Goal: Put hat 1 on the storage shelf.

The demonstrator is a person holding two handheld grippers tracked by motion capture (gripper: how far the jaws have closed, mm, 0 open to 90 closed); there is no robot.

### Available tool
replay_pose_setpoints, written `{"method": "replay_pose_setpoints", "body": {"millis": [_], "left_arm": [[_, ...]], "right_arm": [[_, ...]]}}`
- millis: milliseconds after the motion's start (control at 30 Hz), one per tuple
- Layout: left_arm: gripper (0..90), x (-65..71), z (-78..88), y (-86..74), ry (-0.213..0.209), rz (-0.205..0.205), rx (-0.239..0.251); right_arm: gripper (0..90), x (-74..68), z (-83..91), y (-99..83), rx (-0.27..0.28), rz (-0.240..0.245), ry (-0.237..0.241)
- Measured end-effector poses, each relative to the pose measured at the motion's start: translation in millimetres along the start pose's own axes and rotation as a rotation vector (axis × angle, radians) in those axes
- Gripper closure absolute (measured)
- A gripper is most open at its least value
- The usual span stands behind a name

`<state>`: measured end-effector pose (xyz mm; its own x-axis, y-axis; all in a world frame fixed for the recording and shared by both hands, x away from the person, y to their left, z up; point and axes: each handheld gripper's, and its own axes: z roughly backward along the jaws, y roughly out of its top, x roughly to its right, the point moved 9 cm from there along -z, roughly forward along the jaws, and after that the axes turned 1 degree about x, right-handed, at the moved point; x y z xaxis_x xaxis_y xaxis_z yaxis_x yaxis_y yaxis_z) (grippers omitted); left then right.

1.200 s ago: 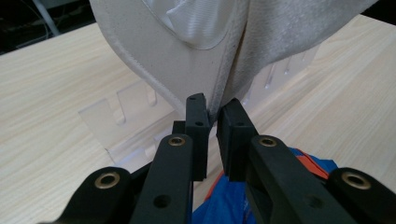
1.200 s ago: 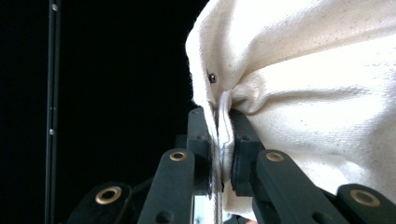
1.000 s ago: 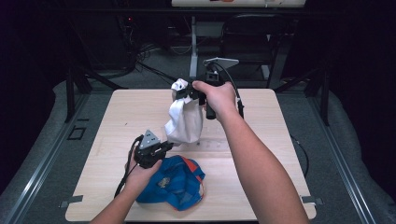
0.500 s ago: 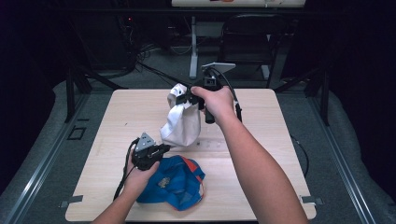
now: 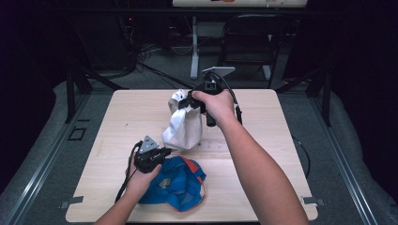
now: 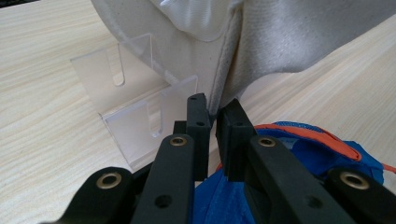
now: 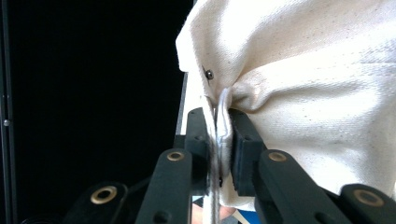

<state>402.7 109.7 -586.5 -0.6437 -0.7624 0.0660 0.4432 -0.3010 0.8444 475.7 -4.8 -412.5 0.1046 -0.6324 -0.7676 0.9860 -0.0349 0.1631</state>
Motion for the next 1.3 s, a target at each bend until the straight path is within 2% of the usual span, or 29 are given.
{"method": "replay_pose_setpoints", "body": {"millis": [100, 233, 267, 367, 433, 467, 500, 533, 633, 700, 733, 833, 933, 1133, 1167, 1200, 1233, 1300], "left_arm": [[82.5, 0.1, 2.1, -0.8, 0.005, 0.007, -0.007], [77.6, 0.6, 6.3, -1.3, 0.005, 0.004, -0.011], [76.6, 0.2, 9.7, -0.9, 0.003, 0.010, -0.002], [72.4, -1.5, 17.1, -0.7, 0.004, 0.031, 0.010], [69.5, -2.3, 20.5, -1.3, 0.003, 0.029, 0.006], [67.2, -3.9, 26.3, -2.7, 0.006, 0.035, 0.006], [65.3, -3.9, 26.3, -2.7, 0.006, 0.035, 0.006], [63.8, -7.0, 32.2, -4.5, 0.011, 0.043, 0.003], [60.5, -12.5, 39.4, -5.8, 0.023, 0.065, 0.024], [59.5, -14.4, 42.5, -7.2, 0.026, 0.069, 0.016], [58.3, -18.2, 47.3, -9.3, 0.032, 0.073, 0.013], [56.9, -22.4, 51.6, -11.6, 0.039, 0.081, 0.012], [55.8, -30.5, 59.3, -17.7, 0.062, 0.082, 0.007], [55.0, -38.0, 69.7, -28.7, 0.087, 0.073, -0.010], [54.9, -38.0, 69.7, -28.7, 0.087, 0.073, -0.010], [54.8, -40.0, 71.3, -32.3, 0.093, 0.075, -0.011], [54.8, -40.0, 71.3, -32.3, 0.093, 0.075, -0.011], [54.8, -41.7, 70.9, -37.5, 0.094, 0.080, -0.020]], "right_arm": [[73.3, -2.3, 1.8, 0.2, 0.004, 0.008, 0.013], [69.2, -3.8, 7.4, -0.2, 0.010, 0.029, 0.006], [67.1, -3.4, 13.9, 1.0, 0.031, 0.047, -0.007], [65.4, -2.5, 27.0, 0.1, 0.048, 0.064, -0.023], [64.4, -2.1, 32.1, -1.5, 0.048, 0.080, -0.030], [62.5, -1.6, 40.5, -4.5, 0.071, 0.100, -0.044], [62.5, -1.6, 40.5, -4.5, 0.071, 0.100, -0.044], [60.7, 1.6, 49.0, -8.7, 0.090, 0.138, -0.065], [58.2, 6.3, 60.3, -16.5, 0.107, 0.167, -0.089], [56.8, 8.7, 63.5, -18.5, 0.121, 0.185, -0.095], [56.1, 14.2, 69.7, -24.6, 0.129, 0.208, -0.107], [54.5, 20.7, 74.8, -31.3, 0.134, 0.226, -0.117], [52.5, 36.6, 79.3, -45.8, 0.134, 0.260, -0.148], [53.3, 58.9, 76.5, -66.3, 0.130, 0.316, -0.179], [53.3, 58.9, 76.5, -66.3, 0.130, 0.316, -0.179], [54.7, 66.6, 73.2, -72.0, 0.138, 0.343, -0.202], [54.7, 66.6, 73.2, -72.0, 0.138, 0.343, -0.202], [54.7, 77.8, 65.9, -82.5, 0.132, 0.356, -0.215]]}}
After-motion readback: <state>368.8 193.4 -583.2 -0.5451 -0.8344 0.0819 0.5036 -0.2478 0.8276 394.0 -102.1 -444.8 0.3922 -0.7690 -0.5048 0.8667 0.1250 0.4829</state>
